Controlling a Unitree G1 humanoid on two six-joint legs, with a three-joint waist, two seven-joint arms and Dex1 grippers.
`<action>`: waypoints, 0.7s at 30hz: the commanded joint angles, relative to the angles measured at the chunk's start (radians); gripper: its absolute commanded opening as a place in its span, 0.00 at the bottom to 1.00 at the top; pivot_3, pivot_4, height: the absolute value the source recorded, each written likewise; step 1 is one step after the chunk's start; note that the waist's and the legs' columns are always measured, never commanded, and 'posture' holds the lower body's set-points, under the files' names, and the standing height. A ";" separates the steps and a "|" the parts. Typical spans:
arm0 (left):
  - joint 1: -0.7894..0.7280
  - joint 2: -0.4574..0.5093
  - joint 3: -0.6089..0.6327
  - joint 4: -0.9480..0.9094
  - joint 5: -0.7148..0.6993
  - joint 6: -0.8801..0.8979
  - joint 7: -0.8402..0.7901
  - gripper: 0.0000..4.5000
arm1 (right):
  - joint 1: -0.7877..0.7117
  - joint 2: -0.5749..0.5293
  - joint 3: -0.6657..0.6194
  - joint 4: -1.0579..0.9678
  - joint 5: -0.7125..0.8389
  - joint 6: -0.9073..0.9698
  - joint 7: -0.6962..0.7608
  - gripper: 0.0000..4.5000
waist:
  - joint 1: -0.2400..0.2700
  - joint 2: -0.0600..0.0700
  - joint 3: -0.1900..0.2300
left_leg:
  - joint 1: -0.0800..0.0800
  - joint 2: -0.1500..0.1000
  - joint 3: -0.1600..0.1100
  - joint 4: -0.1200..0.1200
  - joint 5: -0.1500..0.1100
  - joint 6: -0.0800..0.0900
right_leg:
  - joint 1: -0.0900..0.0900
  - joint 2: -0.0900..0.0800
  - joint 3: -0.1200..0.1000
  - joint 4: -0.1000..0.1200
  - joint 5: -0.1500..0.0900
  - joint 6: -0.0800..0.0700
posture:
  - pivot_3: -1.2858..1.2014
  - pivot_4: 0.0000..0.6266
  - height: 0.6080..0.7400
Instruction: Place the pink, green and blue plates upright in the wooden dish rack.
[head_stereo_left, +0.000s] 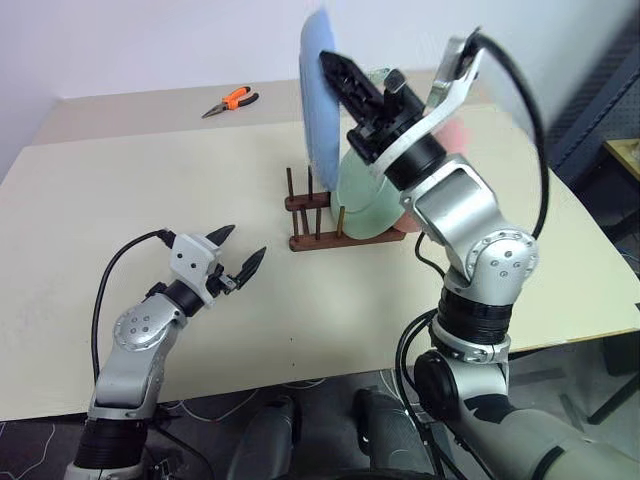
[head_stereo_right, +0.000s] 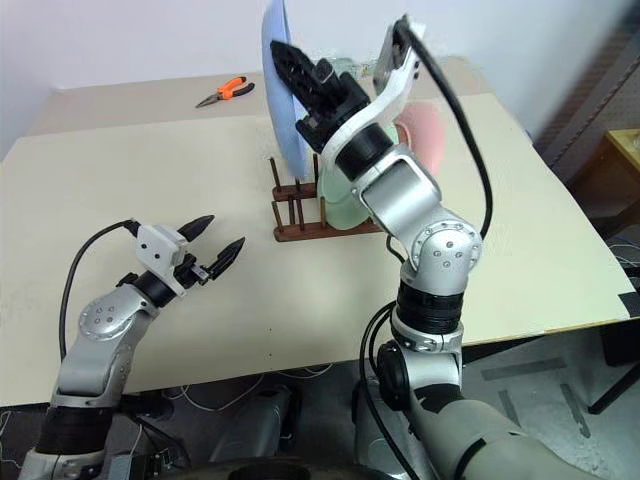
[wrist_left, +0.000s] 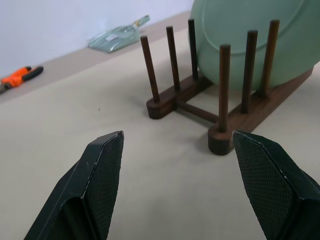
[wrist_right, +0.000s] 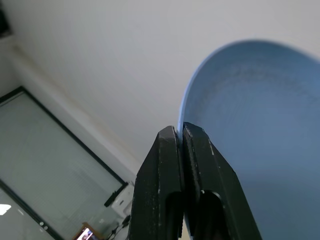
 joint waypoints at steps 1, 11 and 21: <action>0.005 -0.003 -0.001 -0.057 -0.009 0.008 0.005 0.79 | -0.002 0.011 0.023 -0.010 0.042 0.002 -0.009 0.00 | -0.001 0.000 0.000 | 0.000 0.000 0.000 0.000 0.000 0.000 | 0.000 0.000 0.000 0.000 0.000 0.000 | 0.52 0.24 0.99; 0.005 -0.006 -0.016 -0.058 -0.002 0.017 0.001 0.79 | 0.020 0.007 0.036 -0.005 0.116 -0.006 -0.026 0.00 | -0.002 0.000 0.000 | 0.000 0.001 0.000 0.000 0.000 0.000 | 0.000 0.002 0.000 0.000 0.000 0.000 | 0.52 0.24 0.99; 0.008 -0.005 -0.021 -0.059 -0.002 0.019 -0.001 0.79 | 0.020 0.024 0.027 0.074 0.128 -0.032 -0.072 0.00 | -0.003 0.000 0.000 | 0.000 0.002 0.000 0.000 0.000 0.000 | 0.000 0.003 0.000 0.000 0.000 -0.001 | 0.52 0.24 0.99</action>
